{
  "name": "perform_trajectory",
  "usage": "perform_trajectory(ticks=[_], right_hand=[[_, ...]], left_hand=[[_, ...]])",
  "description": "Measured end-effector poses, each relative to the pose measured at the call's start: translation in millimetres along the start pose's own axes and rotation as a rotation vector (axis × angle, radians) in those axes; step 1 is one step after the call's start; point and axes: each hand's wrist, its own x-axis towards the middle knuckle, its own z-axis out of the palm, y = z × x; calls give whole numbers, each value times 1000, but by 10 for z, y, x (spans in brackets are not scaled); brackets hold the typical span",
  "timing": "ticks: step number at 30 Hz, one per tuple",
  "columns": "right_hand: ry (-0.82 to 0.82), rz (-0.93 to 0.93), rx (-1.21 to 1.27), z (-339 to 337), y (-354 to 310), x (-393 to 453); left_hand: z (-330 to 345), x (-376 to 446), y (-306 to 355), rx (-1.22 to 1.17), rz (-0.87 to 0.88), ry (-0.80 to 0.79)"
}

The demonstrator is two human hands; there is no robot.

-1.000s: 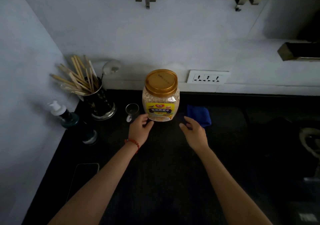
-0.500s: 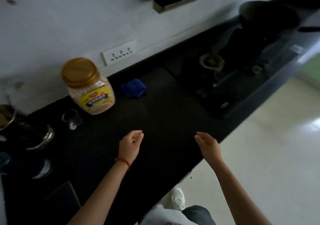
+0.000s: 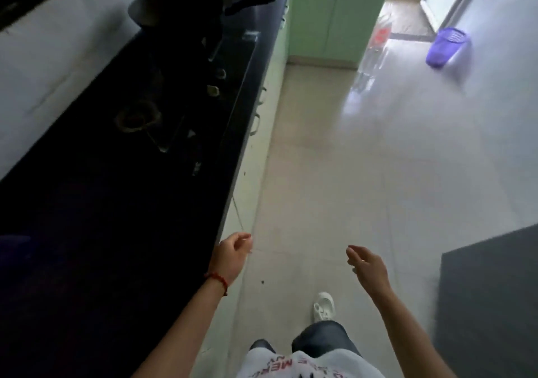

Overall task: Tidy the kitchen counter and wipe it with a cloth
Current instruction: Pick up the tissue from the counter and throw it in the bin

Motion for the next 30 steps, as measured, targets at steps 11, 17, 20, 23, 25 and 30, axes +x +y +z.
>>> perform_trajectory(ticks=[11,17,20,23,25,30], right_hand=[[21,230,87,-1276,450,1266],[-20,236,123,-1549,67,2153],[-67,209,125,-1542,-291,2645],[-86,168,135,-1533,-701,3219],[-86,150,130,-1530,-958,3592],[-64,169,159,-1614,-1530,4411]], left_hand=[[1655,881,617,-96,-351,-140],[1932,1471,961,-115,-396,-74],[1915,1867,1089,-111,-402,-16],[1926,2381,1289,-119,-386,7],[1948,2749,1457,-121,-389,9],[2085,3771,2104,-83,-393,-37]])
